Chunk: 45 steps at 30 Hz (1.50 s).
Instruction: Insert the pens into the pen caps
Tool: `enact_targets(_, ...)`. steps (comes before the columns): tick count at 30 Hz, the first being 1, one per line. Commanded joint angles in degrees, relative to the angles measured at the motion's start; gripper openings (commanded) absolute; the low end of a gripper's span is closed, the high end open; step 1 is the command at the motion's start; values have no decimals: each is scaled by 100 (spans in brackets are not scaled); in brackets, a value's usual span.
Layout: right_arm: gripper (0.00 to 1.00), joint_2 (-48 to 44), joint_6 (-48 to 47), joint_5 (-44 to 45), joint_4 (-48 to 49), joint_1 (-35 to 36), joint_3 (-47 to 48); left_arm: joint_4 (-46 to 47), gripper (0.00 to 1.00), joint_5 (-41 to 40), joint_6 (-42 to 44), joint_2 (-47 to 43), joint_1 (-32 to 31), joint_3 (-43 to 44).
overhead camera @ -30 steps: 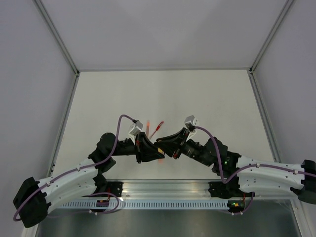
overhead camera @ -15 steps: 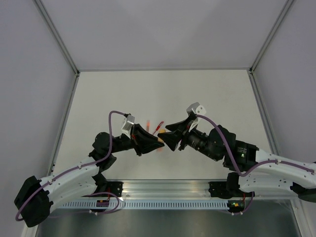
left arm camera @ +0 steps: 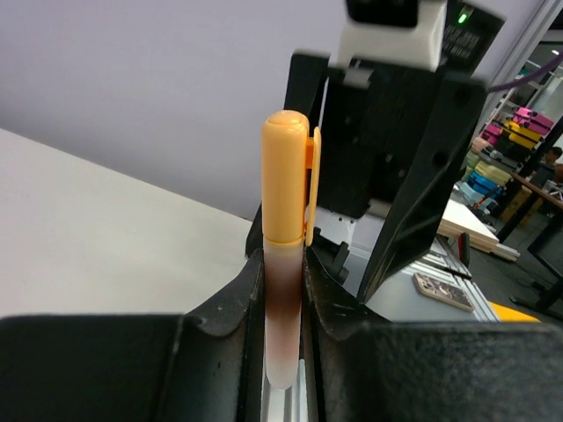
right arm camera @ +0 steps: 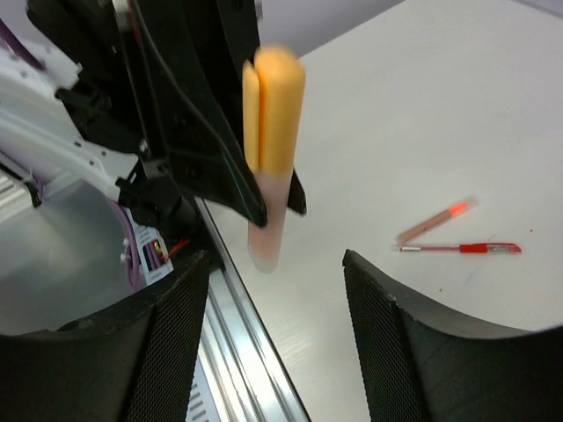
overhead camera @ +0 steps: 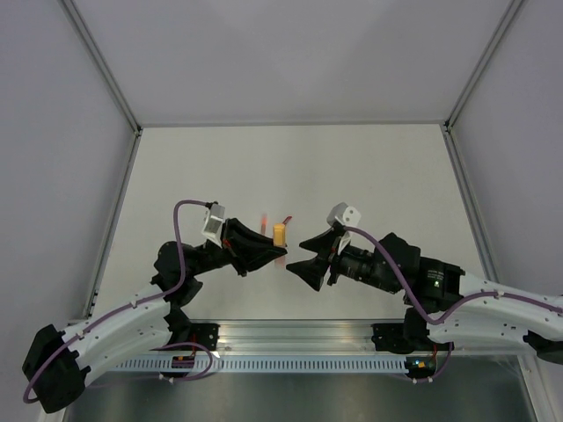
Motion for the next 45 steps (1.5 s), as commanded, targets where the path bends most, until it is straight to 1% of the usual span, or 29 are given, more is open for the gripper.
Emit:
enact_targets(1,68,102,-208,-642,358,29,-282,448,2,-348,-281,-211,19,-54)
enact_targets(3,67,268,-208,-712,586,29,-317,535,2,-340,-404,-263,19,-71)
enact_targets(11,57,1059,-85,-923,1491,29,-273,1045,2,-331,-782,-255,19,-238)
enact_targets(15,51,1201,3,-923,2027,20,-344,1072,2,-340,-774,-333,19,-308)
enact_targets(17,49,1271,46,-932,2125,29,-344,1090,2,-349,-774,-430,19,-361)
enact_targets(18,46,1289,64,-941,2212,29,-352,1090,2,-349,-774,-465,11,-370)
enact_targets(20,43,1367,99,-958,2309,20,-379,1098,2,-357,-791,-571,19,-405)
enact_targets(22,36,1421,126,-1063,2459,29,-396,1116,2,-357,-817,-641,19,-440)
enact_targets(23,31,1473,152,-1099,2494,29,-423,1133,2,-357,-844,-694,19,-458)
enact_targets(24,23,1491,161,-1099,2590,20,-440,1151,2,-357,-861,-720,19,-458)
enact_targets(25,19,1500,170,-1108,2652,29,-466,1169,2,-340,-905,-738,19,-475)
enact_targets(26,10,1500,170,-1134,2740,20,-510,1186,2,-331,-923,-773,19,-484)
enact_targets(27,4,1517,196,-1108,2758,20,-528,1195,2,-331,-966,-799,19,-493)
enact_targets(28,0,1509,213,-1090,2741,20,-537,1195,2,-331,-984,-826,19,-502)
enact_targets(30,0,1474,231,-1038,2697,20,-546,1064,16,-322,-950,-931,19,-493)
enact_targets(31,0,1404,249,-1011,2644,11,-546,941,25,-322,-915,-1001,19,-432)
enact_targets(32,0,1368,266,-1011,2470,-15,-537,775,42,-348,-862,-1063,19,-388)
enact_targets(34,0,1211,258,-949,2337,-68,-502,169,56,-419,-634,-1273,19,-274)
enact_targets(35,0,1158,258,-958,2171,-120,-493,-16,66,-445,-563,-1335,19,-239)
enact_targets(36,0,1105,249,-950,2074,-138,-476,-270,70,-489,-458,-1440,19,-221)
enact_targets(40,0,833,214,-958,1748,-191,-475,-684,82,-533,-308,-1564,19,-107)
enact_targets(42,0,806,249,-950,1616,-191,-493,-1009,84,-629,-212,-1573,19,7)
enact_targets(43,0,806,266,-1167,1590,-182,-519,-1437,85,-752,-141,-1538,19,225)
enact_targets(45,0,823,301,-1204,1510,-182,-546,-1765,86,-936,43,-1485,28,420)
